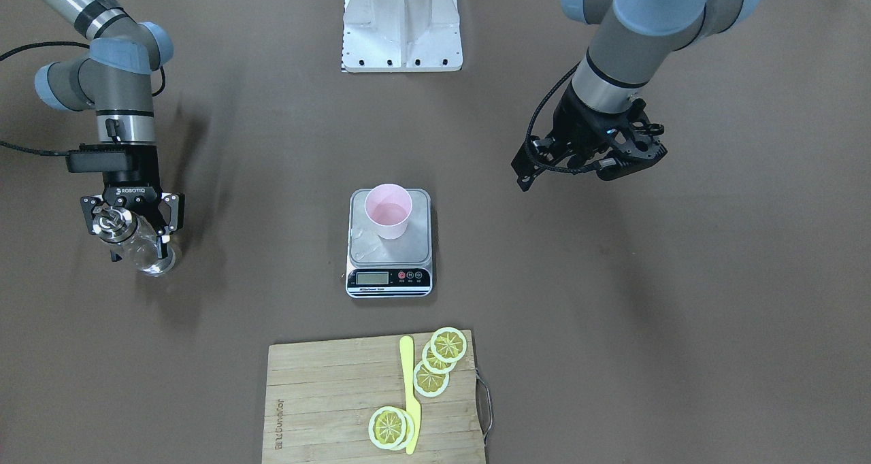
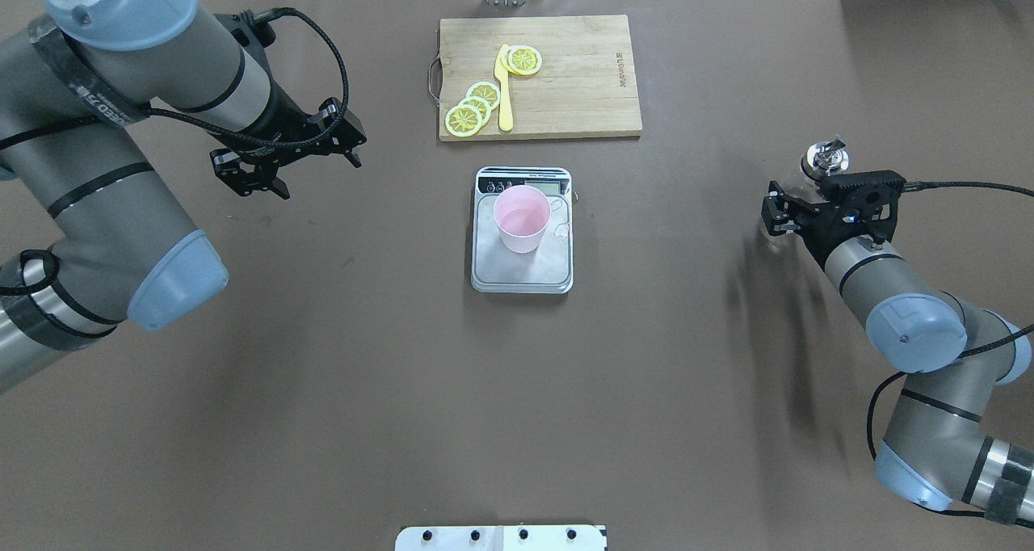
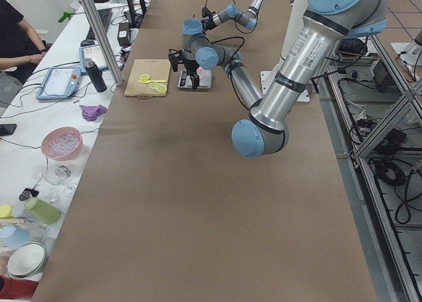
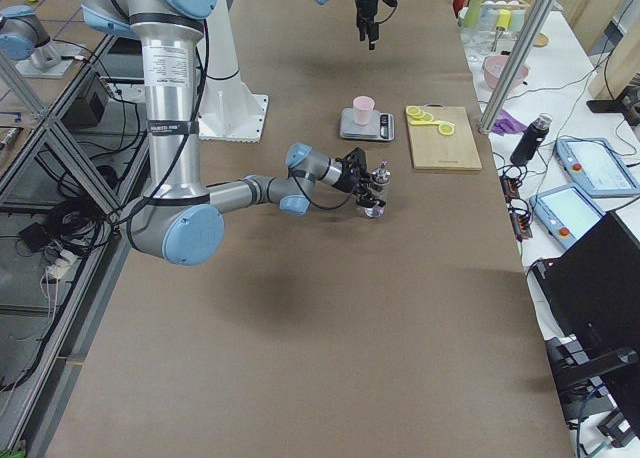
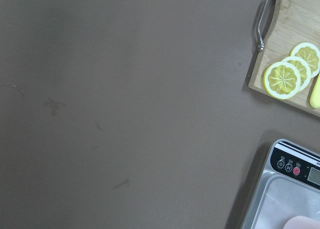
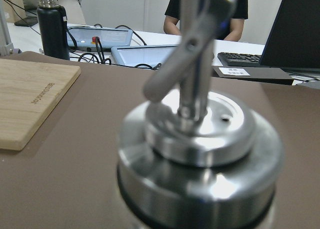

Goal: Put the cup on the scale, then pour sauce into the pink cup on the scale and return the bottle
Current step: 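Lower the sauce bottle onto the table with the right gripper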

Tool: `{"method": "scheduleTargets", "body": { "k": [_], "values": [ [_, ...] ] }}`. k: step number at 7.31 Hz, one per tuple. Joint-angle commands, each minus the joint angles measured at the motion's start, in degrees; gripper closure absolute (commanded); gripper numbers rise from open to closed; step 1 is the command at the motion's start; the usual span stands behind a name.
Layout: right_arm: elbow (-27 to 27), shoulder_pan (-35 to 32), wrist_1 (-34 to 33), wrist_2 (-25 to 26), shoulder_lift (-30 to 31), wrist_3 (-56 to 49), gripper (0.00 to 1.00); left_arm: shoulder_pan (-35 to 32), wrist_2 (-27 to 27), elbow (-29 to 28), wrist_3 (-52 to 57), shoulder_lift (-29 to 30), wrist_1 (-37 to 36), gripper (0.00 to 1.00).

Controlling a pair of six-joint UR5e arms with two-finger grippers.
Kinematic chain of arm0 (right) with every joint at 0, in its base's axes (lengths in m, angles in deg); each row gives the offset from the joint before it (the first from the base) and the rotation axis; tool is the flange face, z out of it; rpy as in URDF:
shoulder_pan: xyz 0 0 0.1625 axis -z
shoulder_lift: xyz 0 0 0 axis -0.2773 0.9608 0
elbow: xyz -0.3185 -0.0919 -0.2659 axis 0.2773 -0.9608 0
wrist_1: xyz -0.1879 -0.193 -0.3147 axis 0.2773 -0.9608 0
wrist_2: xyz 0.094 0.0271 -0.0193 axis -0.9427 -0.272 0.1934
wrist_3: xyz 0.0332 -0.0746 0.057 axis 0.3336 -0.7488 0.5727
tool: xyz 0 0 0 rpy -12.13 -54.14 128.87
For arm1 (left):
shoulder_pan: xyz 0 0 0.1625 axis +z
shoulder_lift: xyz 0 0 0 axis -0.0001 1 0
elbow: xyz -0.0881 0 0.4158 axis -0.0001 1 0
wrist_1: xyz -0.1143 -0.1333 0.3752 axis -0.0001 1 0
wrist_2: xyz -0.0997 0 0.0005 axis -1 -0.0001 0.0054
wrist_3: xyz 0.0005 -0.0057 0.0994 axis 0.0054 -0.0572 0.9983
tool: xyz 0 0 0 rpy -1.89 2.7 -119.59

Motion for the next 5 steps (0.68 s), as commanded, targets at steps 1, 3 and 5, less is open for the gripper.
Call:
{"method": "scheduleTargets", "body": {
  "k": [1, 3, 5],
  "values": [
    [0.28, -0.70, -0.02, -2.02, -0.07, -0.21, 0.89, 0.00, 0.09, -0.11, 0.03, -0.10, 0.00, 0.03],
    [0.55, -2.28, -0.02, -5.01, 0.01, -0.21, 0.74, 0.00, 0.09, -0.20, 0.03, -0.01, 0.00, 0.02],
    [0.02, -2.20, 0.06, -4.76, 0.01, -0.03, 0.73, 0.00, 0.09, -0.28, 0.03, -0.01, 0.00, 0.02]
  ]
}}
